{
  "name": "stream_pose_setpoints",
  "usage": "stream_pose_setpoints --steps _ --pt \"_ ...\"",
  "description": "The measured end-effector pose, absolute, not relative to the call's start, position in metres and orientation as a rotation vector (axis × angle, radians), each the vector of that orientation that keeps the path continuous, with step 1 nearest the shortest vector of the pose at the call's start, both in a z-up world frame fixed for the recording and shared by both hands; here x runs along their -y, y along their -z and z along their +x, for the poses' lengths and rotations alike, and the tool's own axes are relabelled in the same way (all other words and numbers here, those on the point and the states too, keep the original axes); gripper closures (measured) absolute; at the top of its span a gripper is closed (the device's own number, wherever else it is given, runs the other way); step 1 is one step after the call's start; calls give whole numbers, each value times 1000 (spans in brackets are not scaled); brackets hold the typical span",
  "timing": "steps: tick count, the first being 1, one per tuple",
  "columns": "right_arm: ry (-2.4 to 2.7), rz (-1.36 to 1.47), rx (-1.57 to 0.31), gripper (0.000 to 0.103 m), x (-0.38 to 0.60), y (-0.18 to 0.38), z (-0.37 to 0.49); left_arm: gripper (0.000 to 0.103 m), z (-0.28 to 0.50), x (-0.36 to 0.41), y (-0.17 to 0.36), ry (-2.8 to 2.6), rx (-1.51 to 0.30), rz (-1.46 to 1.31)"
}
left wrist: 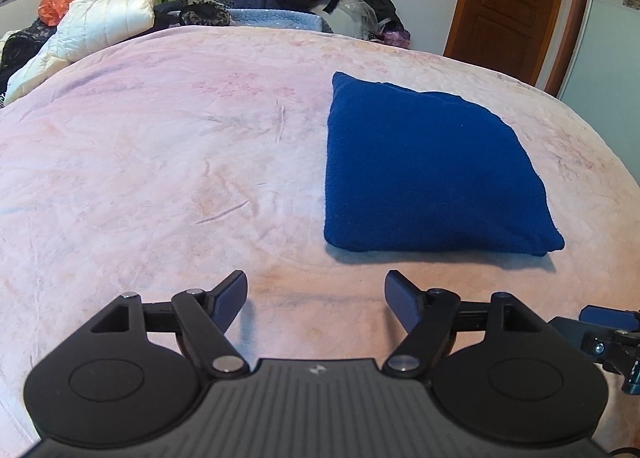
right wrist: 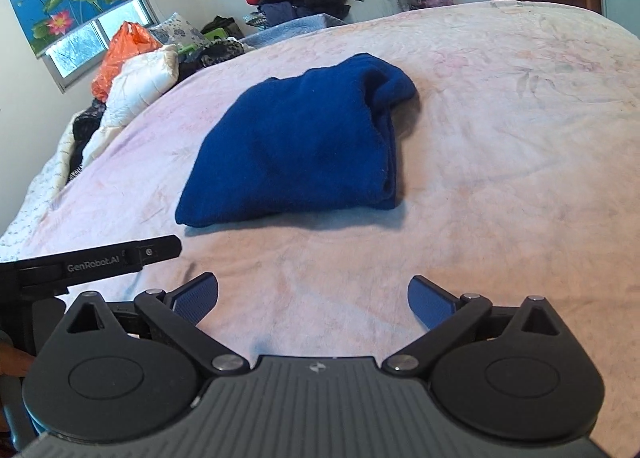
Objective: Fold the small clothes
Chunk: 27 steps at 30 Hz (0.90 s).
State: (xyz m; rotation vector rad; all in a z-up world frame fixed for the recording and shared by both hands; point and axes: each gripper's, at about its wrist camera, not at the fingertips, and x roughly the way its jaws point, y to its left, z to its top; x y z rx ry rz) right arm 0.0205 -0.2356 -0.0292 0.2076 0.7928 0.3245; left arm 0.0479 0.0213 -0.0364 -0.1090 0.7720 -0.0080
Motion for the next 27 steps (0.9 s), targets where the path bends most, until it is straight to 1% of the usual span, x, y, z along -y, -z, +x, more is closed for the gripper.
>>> stream_pose_setpoints --steps 11,14,19,20,21,27 --pt "-279 130 -796 0 223 33 16 24 44 -20 41 -35 -782 -66" --pt "-277 102 -794 0 217 32 15 21 43 -20 42 -37 -799 -70" --pt "-256 51 -770 0 210 32 12 20 41 -19 48 -52 -806 -69" --pt "-246 41 -754 0 210 33 11 16 40 -20 50 -56 -807 -78" --pt "-233 31 -741 0 209 35 11 15 40 -20 51 -59 -808 -86" --pt "-209 5 -735 0 206 42 12 14 37 -19 53 -71 -798 -72"
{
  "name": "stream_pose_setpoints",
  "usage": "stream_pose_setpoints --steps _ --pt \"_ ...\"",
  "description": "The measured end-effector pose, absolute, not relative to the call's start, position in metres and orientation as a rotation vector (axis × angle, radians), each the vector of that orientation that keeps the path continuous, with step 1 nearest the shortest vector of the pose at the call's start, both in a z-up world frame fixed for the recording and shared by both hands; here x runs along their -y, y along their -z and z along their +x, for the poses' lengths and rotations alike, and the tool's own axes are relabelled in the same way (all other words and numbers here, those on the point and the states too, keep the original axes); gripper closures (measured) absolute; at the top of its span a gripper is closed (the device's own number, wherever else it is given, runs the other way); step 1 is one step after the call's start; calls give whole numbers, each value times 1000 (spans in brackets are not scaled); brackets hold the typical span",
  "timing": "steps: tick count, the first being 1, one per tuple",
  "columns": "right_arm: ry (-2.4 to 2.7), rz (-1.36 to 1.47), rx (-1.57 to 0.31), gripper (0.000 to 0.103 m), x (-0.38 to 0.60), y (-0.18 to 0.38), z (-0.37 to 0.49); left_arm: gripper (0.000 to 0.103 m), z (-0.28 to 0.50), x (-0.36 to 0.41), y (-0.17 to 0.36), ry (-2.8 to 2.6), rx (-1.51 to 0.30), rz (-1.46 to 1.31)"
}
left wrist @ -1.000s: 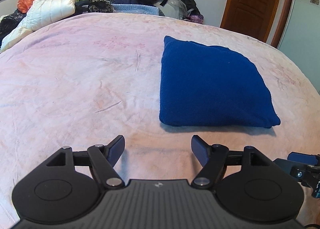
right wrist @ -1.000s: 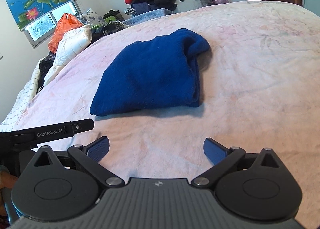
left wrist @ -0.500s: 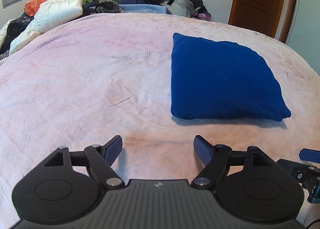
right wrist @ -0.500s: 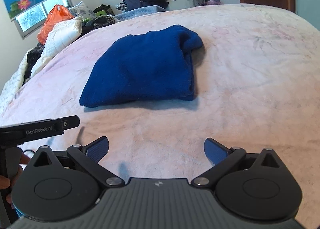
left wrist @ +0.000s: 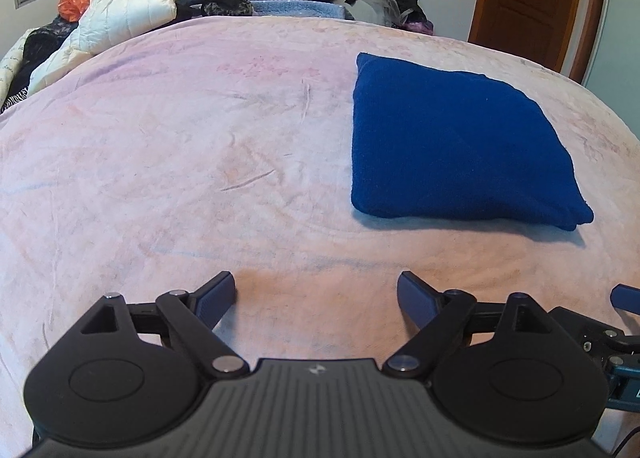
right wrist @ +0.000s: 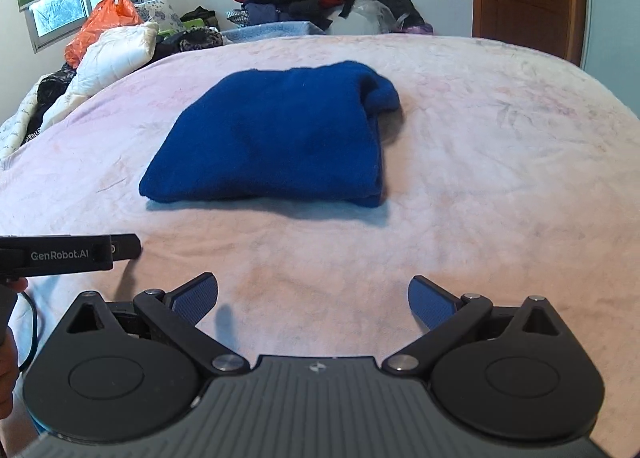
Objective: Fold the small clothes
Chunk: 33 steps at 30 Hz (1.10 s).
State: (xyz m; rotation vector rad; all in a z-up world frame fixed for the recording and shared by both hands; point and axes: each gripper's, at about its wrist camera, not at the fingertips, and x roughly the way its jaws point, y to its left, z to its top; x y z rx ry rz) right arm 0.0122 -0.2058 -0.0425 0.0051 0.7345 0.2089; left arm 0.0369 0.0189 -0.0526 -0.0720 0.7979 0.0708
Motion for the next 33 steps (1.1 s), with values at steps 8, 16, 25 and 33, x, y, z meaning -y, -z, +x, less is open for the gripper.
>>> stream_pose_setpoints --steps 8,16,25,33 --pt "-183 -62 -697 0 195 48 11 7 36 -18 58 -93 -766 -55" --pt "-163 -73 -689 0 191 53 12 2 35 -19 62 -99 -746 -32" --pt "-142 -57 -661 0 195 58 13 0 31 -18 68 -96 -701 -15" --pt "-118 -68 -667 0 200 59 17 0 29 -18 71 -94 -686 -14"
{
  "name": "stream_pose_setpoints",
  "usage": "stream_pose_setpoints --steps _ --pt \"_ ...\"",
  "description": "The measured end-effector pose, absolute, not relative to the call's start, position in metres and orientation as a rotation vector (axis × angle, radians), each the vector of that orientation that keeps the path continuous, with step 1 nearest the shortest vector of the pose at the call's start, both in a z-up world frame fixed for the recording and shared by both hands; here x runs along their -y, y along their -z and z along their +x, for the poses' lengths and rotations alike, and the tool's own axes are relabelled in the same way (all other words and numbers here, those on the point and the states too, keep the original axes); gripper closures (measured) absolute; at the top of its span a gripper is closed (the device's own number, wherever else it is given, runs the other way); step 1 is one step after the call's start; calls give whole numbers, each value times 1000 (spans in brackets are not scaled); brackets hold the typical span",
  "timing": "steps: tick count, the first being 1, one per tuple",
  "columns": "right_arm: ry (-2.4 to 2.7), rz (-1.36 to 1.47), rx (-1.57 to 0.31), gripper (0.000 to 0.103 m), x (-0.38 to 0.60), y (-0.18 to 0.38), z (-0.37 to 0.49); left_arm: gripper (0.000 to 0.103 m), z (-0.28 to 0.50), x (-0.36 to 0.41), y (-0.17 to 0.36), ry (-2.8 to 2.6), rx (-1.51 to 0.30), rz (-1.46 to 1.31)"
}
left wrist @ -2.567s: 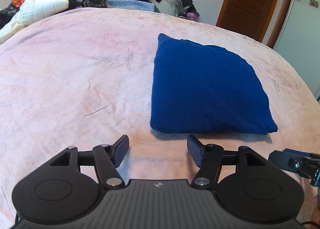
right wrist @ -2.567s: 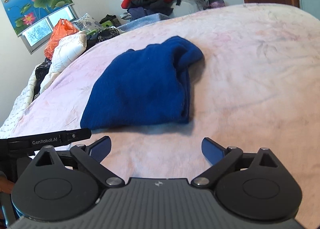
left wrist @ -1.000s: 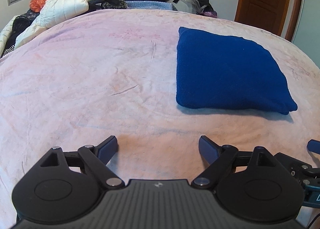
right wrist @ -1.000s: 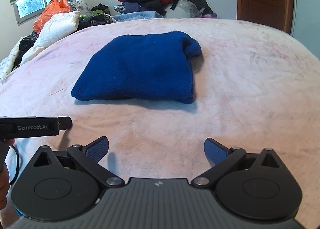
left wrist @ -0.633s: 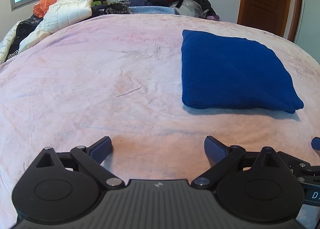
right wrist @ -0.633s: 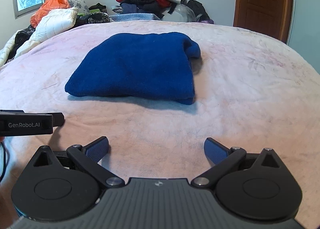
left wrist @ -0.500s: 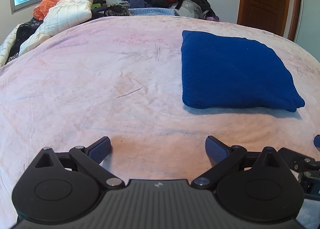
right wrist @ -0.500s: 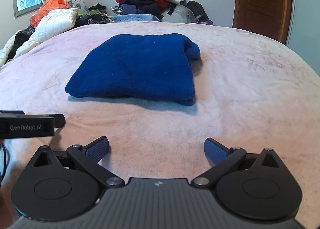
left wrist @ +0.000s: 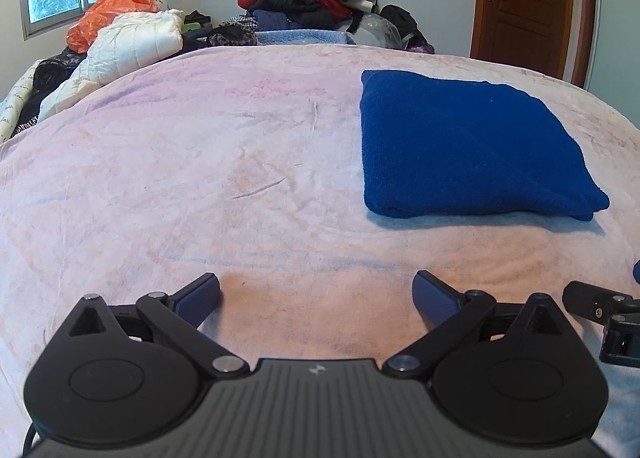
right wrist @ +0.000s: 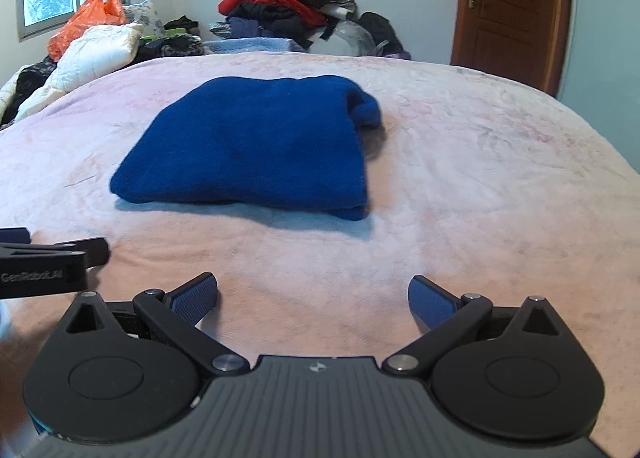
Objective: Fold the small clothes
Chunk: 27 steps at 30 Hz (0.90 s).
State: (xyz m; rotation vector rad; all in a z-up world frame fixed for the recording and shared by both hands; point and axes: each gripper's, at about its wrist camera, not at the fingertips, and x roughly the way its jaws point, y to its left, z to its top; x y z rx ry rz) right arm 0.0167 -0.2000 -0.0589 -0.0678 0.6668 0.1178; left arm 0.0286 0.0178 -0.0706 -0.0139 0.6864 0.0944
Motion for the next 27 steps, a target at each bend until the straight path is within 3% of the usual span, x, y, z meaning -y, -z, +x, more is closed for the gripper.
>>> stream_pose_setpoints --steps 27 --pt "-138 -73 -619 0 200 34 1 0 16 -18 53 -80 -738 -19"
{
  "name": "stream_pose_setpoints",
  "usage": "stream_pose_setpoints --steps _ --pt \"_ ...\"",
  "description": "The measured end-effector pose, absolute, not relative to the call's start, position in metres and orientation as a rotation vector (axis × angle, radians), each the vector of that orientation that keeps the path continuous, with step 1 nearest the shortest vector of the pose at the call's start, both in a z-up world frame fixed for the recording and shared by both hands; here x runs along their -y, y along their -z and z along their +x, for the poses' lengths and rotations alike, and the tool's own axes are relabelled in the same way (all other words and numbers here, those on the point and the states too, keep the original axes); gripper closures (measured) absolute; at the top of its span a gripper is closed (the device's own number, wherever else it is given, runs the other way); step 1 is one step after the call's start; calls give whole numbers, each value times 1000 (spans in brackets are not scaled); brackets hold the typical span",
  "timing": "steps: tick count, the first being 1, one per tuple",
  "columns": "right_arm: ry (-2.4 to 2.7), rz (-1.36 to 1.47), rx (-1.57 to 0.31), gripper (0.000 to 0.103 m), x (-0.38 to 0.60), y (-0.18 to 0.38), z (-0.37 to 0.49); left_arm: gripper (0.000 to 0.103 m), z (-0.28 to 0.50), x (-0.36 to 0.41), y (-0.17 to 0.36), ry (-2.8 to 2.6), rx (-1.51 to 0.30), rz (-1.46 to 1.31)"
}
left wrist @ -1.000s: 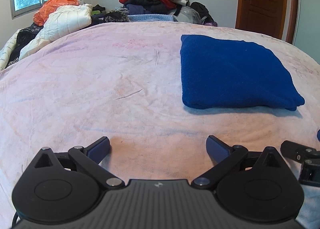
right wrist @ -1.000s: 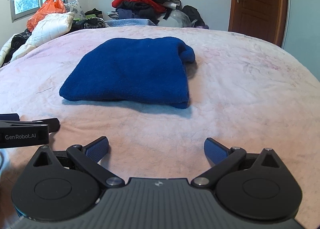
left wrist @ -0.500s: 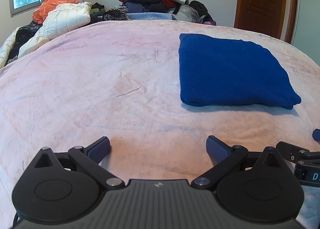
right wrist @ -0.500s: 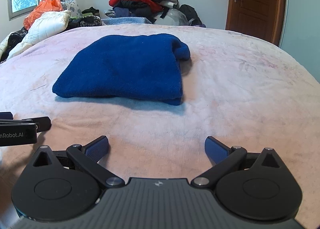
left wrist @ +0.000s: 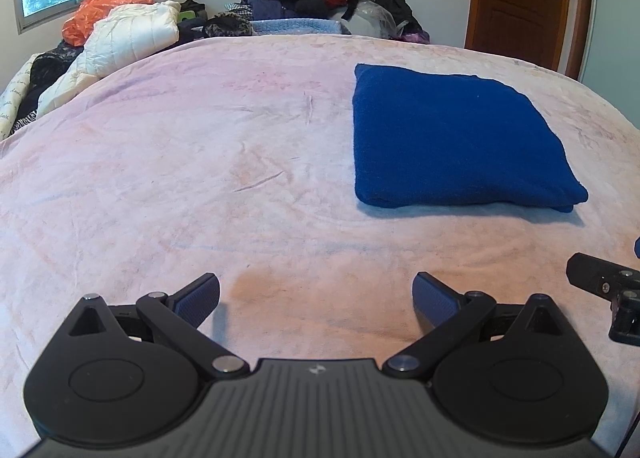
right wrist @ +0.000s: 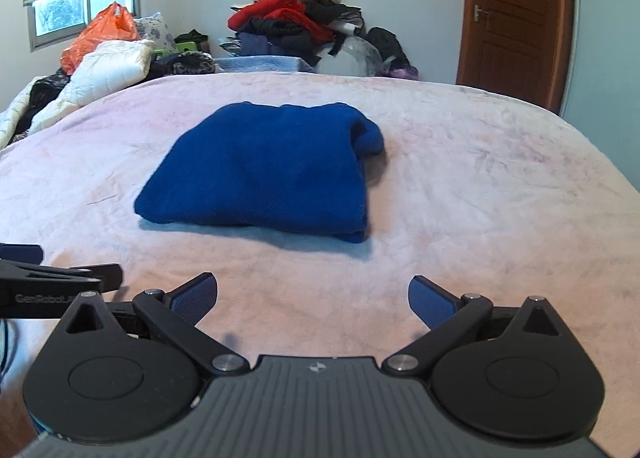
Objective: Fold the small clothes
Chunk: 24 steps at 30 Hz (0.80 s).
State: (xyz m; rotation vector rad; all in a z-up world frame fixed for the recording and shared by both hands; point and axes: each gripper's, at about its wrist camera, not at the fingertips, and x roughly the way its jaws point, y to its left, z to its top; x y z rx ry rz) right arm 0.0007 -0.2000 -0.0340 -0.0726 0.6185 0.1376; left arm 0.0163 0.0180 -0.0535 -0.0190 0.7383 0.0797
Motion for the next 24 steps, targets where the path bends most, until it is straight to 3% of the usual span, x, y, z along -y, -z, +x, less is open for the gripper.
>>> stream_pose_setpoints --steps 24 --pt "-162 -72 -640 0 196 38 -1 0 17 -19 54 -90 -751 -15"
